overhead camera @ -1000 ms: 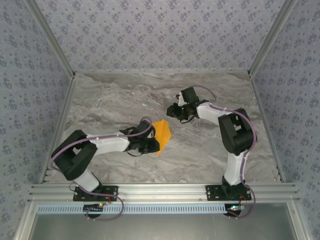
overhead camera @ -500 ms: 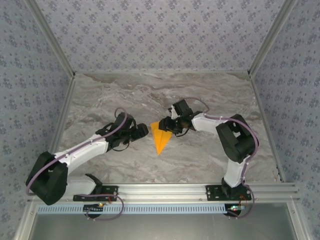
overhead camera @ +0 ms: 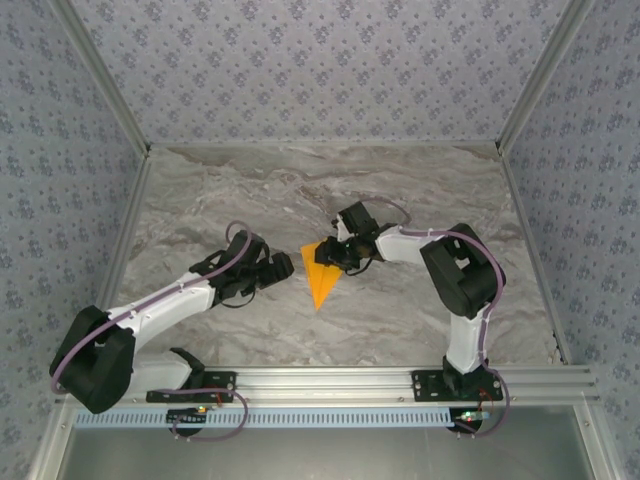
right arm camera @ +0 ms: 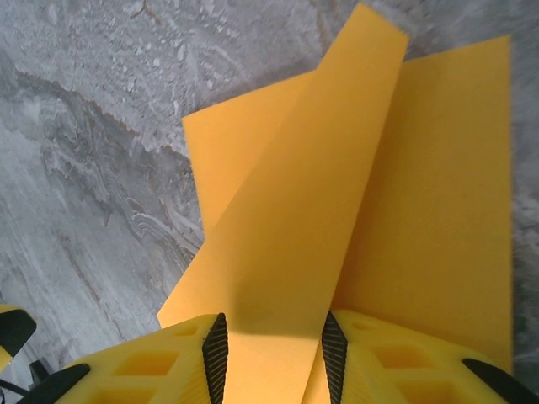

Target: Fold a paper plane with a square sheet of paper (pick it up from the middle)

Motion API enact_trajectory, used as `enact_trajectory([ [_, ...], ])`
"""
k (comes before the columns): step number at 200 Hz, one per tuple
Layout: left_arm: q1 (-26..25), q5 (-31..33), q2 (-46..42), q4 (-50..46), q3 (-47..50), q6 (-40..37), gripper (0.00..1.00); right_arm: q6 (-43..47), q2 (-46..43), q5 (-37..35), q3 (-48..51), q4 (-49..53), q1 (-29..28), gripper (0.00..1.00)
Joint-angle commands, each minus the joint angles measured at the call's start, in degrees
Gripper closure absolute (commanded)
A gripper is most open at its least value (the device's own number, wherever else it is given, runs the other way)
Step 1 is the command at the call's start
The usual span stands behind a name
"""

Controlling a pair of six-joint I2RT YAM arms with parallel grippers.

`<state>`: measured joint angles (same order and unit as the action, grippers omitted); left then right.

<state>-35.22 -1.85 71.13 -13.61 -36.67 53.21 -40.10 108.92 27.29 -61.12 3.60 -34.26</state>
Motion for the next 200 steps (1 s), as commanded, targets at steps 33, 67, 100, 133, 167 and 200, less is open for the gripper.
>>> enact_trajectory([
  [33, 1.03, 0.35, -1.00, -1.57, 0.02, 0.76, 0.08, -0.50, 0.94, 4.29, -0.03, -3.77, -0.69, 0.71],
  [67, 2.43, -3.27, 0.03, 0.72, 1.25, 2.60, 0.05, -0.79, 1.02, 5.29, 2.17, -6.31, -1.38, 0.71],
  [100, 2.97, -5.60, 0.86, 2.15, 1.40, 2.78, 0.04, -0.60, 1.88, 5.40, 2.51, -6.48, -1.50, 0.74],
  [133, 3.02, -7.52, 1.35, 2.97, 1.07, 2.60, 0.03, -0.68, 1.35, 6.29, 2.32, -6.68, -1.35, 0.90],
  [167, 3.19, -11.15, 0.82, 5.25, 1.24, 3.18, 0.03, -2.54, -2.96, 9.88, 3.05, -10.28, 0.66, 0.95],
  [200, 3.67, -19.61, -0.33, 13.72, 2.80, 7.02, 0.02, -11.08, -7.57, 16.12, 5.25, -19.80, 4.45, 0.95],
])
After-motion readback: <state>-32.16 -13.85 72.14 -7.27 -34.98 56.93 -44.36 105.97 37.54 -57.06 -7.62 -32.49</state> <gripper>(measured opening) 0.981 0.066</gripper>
